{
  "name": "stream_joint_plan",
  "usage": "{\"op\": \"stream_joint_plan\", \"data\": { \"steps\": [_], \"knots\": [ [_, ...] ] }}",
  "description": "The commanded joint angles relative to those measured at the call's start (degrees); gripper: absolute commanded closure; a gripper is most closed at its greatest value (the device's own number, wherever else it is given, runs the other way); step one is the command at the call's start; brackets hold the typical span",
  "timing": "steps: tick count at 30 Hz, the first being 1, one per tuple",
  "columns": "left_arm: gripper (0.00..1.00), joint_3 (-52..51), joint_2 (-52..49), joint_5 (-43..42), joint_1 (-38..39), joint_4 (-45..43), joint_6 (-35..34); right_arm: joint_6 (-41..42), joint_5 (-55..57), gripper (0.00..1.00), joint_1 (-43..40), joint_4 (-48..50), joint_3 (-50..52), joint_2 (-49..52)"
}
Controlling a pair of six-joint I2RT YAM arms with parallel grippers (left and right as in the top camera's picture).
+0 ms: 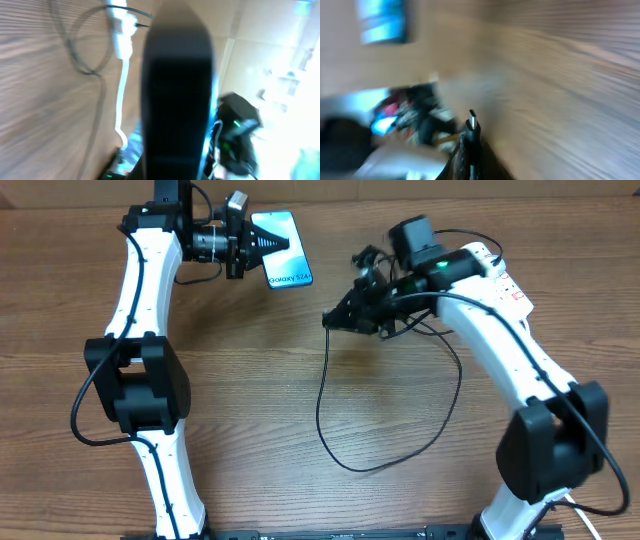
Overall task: Plug charger to phone and switch on socket
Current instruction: 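Bring the held USB-C plug to the phone's bottom port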
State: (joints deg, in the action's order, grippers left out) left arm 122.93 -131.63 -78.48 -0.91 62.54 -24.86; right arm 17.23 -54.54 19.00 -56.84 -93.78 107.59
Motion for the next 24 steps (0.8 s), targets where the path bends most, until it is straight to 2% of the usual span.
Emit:
{"op": "stream_joint_plan", "data": {
  "steps": [1, 6, 13, 19, 24],
  "knots": [
    [0.96, 0.70, 1.05, -12.17, -0.33, -0.63, 1.09, -9.35, -17.22, 0.96, 0.04, 0.35, -0.31, -0.85],
    [0.96, 0.70, 1.05, -12.15, 0.07, -0.61, 1.11, -8.81, -18.91, 0.96, 1.62, 2.99, -0.31, -0.85],
    [0.96, 0.70, 1.05, -12.15, 0.35, -0.59, -0.72, 1.46, -14.36, 0.96, 1.40, 12.48, -0.31, -0.85],
    [0.96, 0.70, 1.05, -12.15, 0.35, -0.66, -0.85, 3.17, -12.15, 0.96, 1.73, 14.05, -0.31, -0.85],
    [0.96, 0.70, 1.05, -12.17, 0.59, -0.61, -0.83, 8.48, -12.20, 0.96, 1.84, 18.14, -0.31, -0.85]
  ]
}}
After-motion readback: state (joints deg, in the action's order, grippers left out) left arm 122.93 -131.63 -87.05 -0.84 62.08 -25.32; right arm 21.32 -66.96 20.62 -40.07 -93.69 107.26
